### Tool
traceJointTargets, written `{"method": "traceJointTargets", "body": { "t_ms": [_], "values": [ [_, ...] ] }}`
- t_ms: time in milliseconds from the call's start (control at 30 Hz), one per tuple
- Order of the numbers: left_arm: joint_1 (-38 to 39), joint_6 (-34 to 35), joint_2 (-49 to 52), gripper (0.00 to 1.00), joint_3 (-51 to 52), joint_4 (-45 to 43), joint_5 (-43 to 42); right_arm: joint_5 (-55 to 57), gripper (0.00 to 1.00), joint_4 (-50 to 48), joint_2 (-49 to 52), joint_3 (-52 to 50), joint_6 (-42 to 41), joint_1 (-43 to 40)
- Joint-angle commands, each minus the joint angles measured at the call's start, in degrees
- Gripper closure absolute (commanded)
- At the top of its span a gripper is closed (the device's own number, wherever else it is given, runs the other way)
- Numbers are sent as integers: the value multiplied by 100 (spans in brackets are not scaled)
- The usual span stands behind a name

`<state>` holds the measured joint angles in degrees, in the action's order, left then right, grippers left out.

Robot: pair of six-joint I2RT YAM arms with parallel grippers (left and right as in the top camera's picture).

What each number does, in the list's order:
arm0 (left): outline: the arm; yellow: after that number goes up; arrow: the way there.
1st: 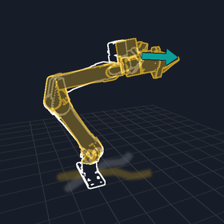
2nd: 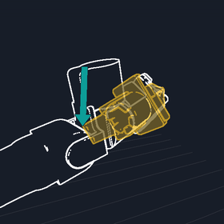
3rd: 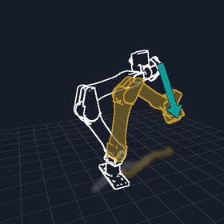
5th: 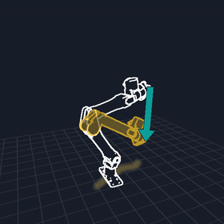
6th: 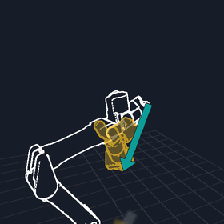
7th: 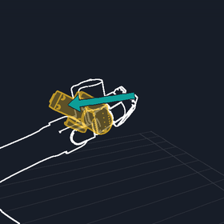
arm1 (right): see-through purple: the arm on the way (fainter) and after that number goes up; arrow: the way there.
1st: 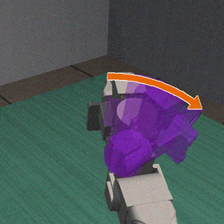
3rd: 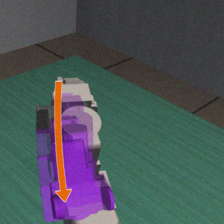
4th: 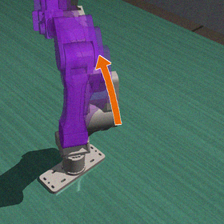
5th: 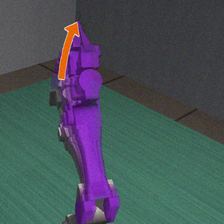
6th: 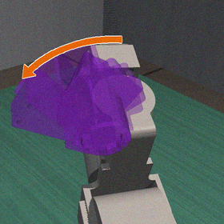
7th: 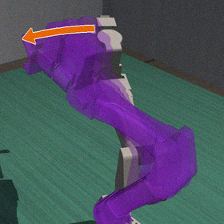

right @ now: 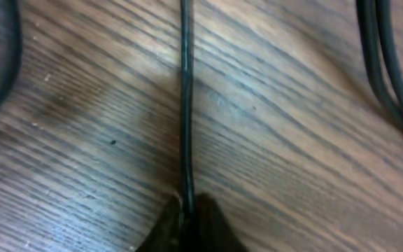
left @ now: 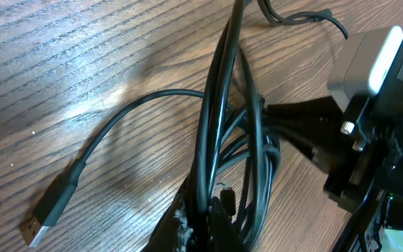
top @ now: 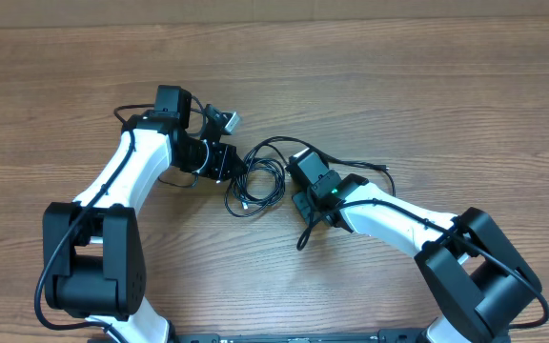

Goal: Untangle cables

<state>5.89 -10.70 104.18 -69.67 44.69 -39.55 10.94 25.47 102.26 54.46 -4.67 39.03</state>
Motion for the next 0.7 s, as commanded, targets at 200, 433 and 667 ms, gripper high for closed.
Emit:
{"method": "traceJointTargets", "body": {
  "t_ms": [200,433,667],
  "values": [
    [13,-109,-2,95,20,-15,-96,4,96,269,-603,129,-170,-17],
    [13,-107,-2,95,20,-7,-354,-2,96,-122,-1235,175,-168,-15],
    [13,-109,-2,95,20,28,-345,-52,96,-92,-2203,192,-168,-13]
  ]
}}
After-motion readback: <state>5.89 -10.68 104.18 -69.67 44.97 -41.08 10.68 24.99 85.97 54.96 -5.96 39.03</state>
